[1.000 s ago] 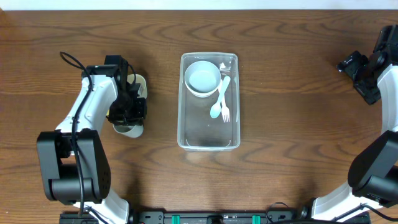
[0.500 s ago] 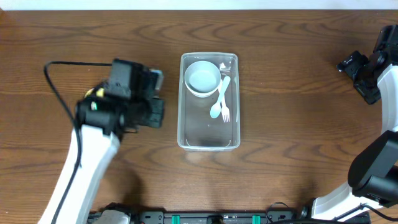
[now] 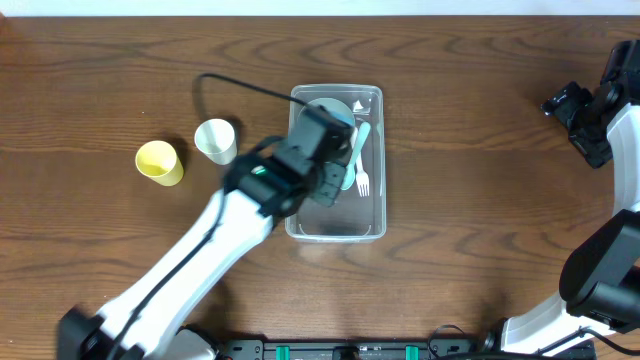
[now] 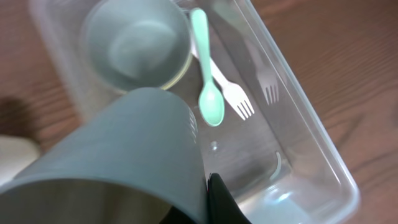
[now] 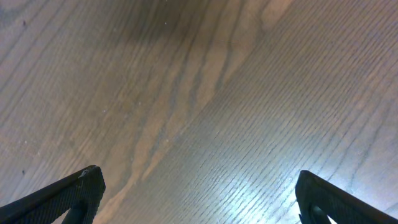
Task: Pack container
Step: 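Lift the grey cup and lower it into the container below the bowls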
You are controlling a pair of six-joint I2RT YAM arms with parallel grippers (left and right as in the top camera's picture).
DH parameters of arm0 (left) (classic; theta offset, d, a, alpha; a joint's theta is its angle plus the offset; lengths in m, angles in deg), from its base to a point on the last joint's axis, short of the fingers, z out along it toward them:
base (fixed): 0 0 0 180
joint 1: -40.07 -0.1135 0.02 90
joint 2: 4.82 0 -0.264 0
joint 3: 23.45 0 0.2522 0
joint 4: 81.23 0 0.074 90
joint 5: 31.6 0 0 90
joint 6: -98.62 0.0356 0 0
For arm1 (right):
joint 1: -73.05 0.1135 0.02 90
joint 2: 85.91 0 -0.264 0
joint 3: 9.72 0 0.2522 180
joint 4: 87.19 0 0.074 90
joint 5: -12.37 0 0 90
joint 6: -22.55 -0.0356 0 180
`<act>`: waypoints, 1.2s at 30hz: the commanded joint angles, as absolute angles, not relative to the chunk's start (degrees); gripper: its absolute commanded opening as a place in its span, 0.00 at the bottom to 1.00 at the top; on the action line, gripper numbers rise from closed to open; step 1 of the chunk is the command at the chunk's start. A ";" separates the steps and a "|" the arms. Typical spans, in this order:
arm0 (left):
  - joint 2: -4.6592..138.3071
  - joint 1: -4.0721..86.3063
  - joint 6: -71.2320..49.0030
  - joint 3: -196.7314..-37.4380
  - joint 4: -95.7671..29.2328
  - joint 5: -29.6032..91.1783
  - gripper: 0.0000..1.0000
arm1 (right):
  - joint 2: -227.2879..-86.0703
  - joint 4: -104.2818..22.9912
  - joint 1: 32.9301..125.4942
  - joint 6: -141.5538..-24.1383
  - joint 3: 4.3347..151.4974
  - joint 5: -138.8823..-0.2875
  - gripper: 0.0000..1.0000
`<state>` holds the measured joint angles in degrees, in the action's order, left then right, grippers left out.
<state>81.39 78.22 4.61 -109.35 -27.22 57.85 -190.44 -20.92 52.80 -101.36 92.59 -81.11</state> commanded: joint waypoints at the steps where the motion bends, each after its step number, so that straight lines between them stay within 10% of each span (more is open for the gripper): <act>1: 85.81 79.36 5.62 -109.98 -28.71 59.57 0.06 | -190.61 -20.94 52.49 -101.91 93.12 -81.95 0.99; 29: 98.53 79.36 6.43 -109.87 -27.27 65.56 0.06 | -190.61 -20.94 52.49 -101.91 93.12 -81.92 0.99; 36: 98.51 79.36 6.40 -109.87 -28.40 65.56 0.38 | -190.61 -20.94 52.49 -101.91 93.12 -81.95 0.99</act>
